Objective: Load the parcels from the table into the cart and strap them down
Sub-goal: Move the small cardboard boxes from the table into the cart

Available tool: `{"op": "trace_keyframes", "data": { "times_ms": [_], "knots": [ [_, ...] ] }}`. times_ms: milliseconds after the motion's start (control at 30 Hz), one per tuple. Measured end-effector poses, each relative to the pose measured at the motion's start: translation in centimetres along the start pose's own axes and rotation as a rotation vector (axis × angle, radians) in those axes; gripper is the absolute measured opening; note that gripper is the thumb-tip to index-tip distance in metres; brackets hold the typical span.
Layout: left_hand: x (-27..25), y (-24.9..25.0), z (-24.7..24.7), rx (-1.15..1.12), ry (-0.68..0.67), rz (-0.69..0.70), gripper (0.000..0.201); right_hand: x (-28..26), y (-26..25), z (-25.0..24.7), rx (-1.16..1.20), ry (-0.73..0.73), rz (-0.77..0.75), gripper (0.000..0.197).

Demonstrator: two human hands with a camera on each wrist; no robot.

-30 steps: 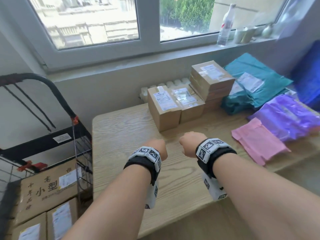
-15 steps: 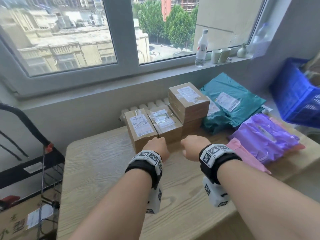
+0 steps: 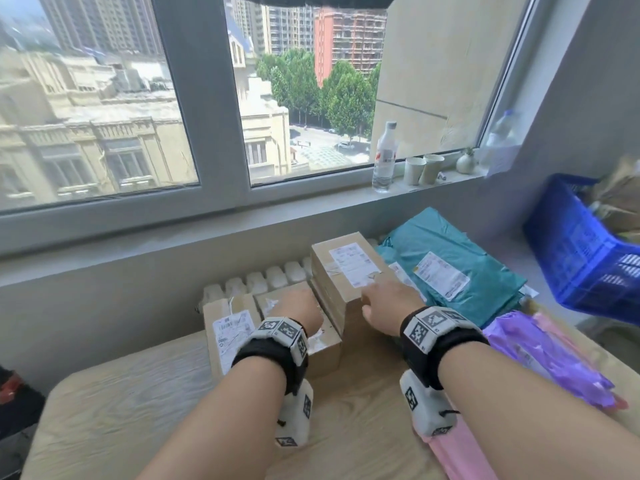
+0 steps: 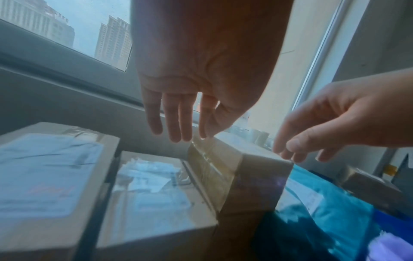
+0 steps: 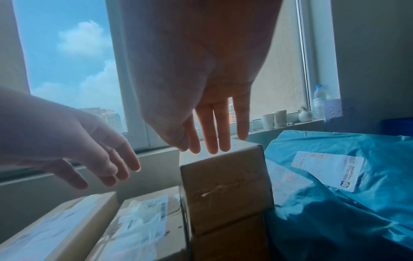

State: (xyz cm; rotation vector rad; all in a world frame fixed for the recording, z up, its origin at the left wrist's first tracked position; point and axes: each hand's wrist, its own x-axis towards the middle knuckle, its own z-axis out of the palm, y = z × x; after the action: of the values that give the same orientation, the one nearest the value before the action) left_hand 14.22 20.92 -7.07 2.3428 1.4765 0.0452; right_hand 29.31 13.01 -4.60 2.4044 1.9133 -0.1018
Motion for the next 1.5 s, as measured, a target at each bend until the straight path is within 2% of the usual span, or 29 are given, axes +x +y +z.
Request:
{"op": "trace_keyframes", "data": {
  "times_ms": [233, 467, 733, 900, 1000, 1200, 1300, 1433, 1467, 1500],
  "knots": [
    [5.3, 2.6, -0.1, -0.167, 0.047, -0.159, 0.036, 4.1, 4.2, 0.0, 0.112, 0.067, 0.056, 0.037],
    [8.9, 4.9, 0.8, -0.225, 0.039, -0.277, 0.038, 7.7, 7.0, 0.5, 0.193, 0.040, 0.054, 0.047],
    [11.1, 6.1, 4.0, -0.501, 0.057, -0.460, 0.060, 10.8, 9.3, 2.7, 0.494, -0.097, 0.125, 0.064],
    [11.7, 5.7, 5.6, -0.649, 0.061, -0.560, 0.072, 11.5, 9.3, 4.0, 0.688, -0.189, 0.179, 0.060],
    [12.0, 5.3, 6.3, -0.726, 0.054, -0.575, 0.079, 11.6, 9.0, 5.0, 0.745, -0.187, 0.162, 0.053],
    [11.5, 5.8, 6.4, -0.818, 0.033, -0.552, 0.055, 11.2, 8.7, 5.2, 0.887, -0.179, 0.242, 0.055],
    [10.6, 5.9, 5.8, -0.862, 0.067, -0.528, 0.052, 10.9, 8.7, 4.7, 0.991, -0.107, 0.268, 0.047],
    [9.2, 5.5, 4.3, -1.003, 0.151, -0.518, 0.058, 10.1, 8.6, 2.7, 1.049, 0.045, 0.293, 0.036],
    [8.7, 5.4, 3.6, -1.077, 0.182, -0.508, 0.064, 10.0, 8.5, 2.0, 1.087, 0.058, 0.288, 0.037],
    [8.5, 4.9, 3.2, -1.153, 0.205, -0.503, 0.080, 9.8, 8.3, 1.4, 1.129, 0.060, 0.280, 0.038]
  ]
}}
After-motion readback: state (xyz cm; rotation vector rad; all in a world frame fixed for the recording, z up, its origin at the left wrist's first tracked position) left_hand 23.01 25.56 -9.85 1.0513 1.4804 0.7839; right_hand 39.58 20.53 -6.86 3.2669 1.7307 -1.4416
